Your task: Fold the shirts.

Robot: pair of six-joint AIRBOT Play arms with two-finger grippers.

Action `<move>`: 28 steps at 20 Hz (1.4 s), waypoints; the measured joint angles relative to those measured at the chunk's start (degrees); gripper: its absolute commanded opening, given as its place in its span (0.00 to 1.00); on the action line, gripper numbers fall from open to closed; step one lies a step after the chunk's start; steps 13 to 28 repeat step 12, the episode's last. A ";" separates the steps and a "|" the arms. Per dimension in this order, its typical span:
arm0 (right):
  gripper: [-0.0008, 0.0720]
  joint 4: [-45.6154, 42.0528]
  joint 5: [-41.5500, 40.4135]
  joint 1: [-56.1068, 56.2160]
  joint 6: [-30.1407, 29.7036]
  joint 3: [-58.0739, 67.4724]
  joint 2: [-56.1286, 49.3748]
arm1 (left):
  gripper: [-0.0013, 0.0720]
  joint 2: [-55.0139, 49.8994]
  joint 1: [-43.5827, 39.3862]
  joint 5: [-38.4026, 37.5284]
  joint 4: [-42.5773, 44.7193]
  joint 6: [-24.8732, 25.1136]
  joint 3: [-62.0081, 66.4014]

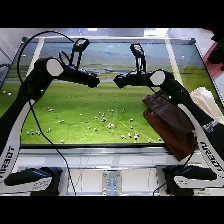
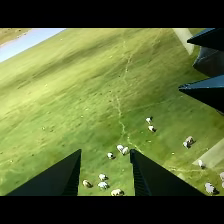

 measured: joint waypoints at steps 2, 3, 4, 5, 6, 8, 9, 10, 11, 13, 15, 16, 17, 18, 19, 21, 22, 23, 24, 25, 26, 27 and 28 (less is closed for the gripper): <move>0.81 -0.02 0.39 0.13 -0.02 0.00 -0.07 | 0.49 0.00 -0.13 0.02 0.09 0.02 0.00; 0.81 -0.07 0.44 0.13 -0.02 0.00 -0.07 | 0.49 0.00 -0.17 0.00 0.11 0.02 0.00; 0.81 -0.07 0.44 0.15 -0.04 0.00 -0.07 | 0.49 0.00 -0.17 0.00 0.13 0.02 0.00; 0.81 -0.11 0.50 0.17 -0.07 0.00 -0.07 | 0.49 0.00 -0.17 0.00 0.15 0.02 0.00; 0.81 -0.11 0.50 0.17 -0.09 0.00 -0.07 | 0.49 0.00 -0.17 0.00 0.15 0.02 0.00; 0.81 -0.13 0.63 0.17 -0.11 0.00 -0.07 | 0.49 0.00 -0.17 0.00 0.17 0.02 0.00; 0.81 -0.13 0.66 0.17 -0.11 0.00 -0.07 | 0.49 0.00 -0.17 0.00 0.17 0.02 0.00; 0.81 -0.13 0.63 0.17 -0.11 0.00 -0.07 | 0.49 0.00 -0.17 0.00 0.20 0.02 0.00; 0.81 -0.13 0.66 0.17 -0.11 0.00 -0.07 | 0.49 0.00 -0.17 0.00 0.20 0.02 0.00; 0.81 -0.13 0.66 0.17 -0.11 0.00 -0.07 | 0.49 0.00 -0.17 0.00 0.22 0.02 0.00; 0.81 -0.13 0.66 0.17 -0.11 0.00 -0.07 | 0.49 0.00 -0.17 0.00 0.22 0.02 0.00; 0.81 -0.13 0.66 0.17 -0.11 0.00 -0.07 | 0.49 0.00 -0.17 0.00 0.22 0.02 0.00; 0.81 -0.13 0.66 0.17 -0.11 0.00 -0.07 | 0.49 0.00 -0.17 0.00 0.22 0.02 0.00; 0.81 -0.13 0.66 0.17 -0.11 0.00 -0.07 | 0.49 0.00 -0.17 0.00 0.22 0.02 0.00; 0.81 -0.13 0.66 0.17 -0.11 0.00 -0.07 | 0.49 0.00 -0.17 0.00 0.22 0.02 0.00; 0.81 -0.13 0.66 0.17 -0.11 0.00 -0.07 | 0.49 0.00 -0.17 0.00 0.22 0.02 0.00; 0.81 -0.13 0.66 0.17 -0.11 0.00 -0.07 | 0.49 0.00 -0.17 0.00 0.22 0.02 0.00; 0.81 -0.13 0.66 0.17 -0.11 0.00 -0.07 | 0.49 0.00 -0.17 0.00 0.22 0.02 0.00; 0.81 -0.13 0.66 0.17 -0.11 0.00 -0.07 | 0.49 0.00 -0.17 0.00 0.22 0.02 0.00; 0.81 -0.13 0.66 0.17 -0.11 0.00 -0.07 | 0.49 0.00 -0.17 0.00 0.22 0.02 0.00; 0.81 -0.13 0.66 0.17 -0.11 0.00 -0.07 | 0.49 0.00 -0.17 0.00 0.22 0.02 0.00; 0.81 -0.13 0.66 0.17 -0.11 0.00 -0.07 | 0.49 0.00 -0.17 0.00 0.22 0.02 0.00; 0.81 -0.13 0.66 0.17 -0.11 0.00 -0.07 | 0.49 0.00 -0.17 0.00 0.22 0.02 0.00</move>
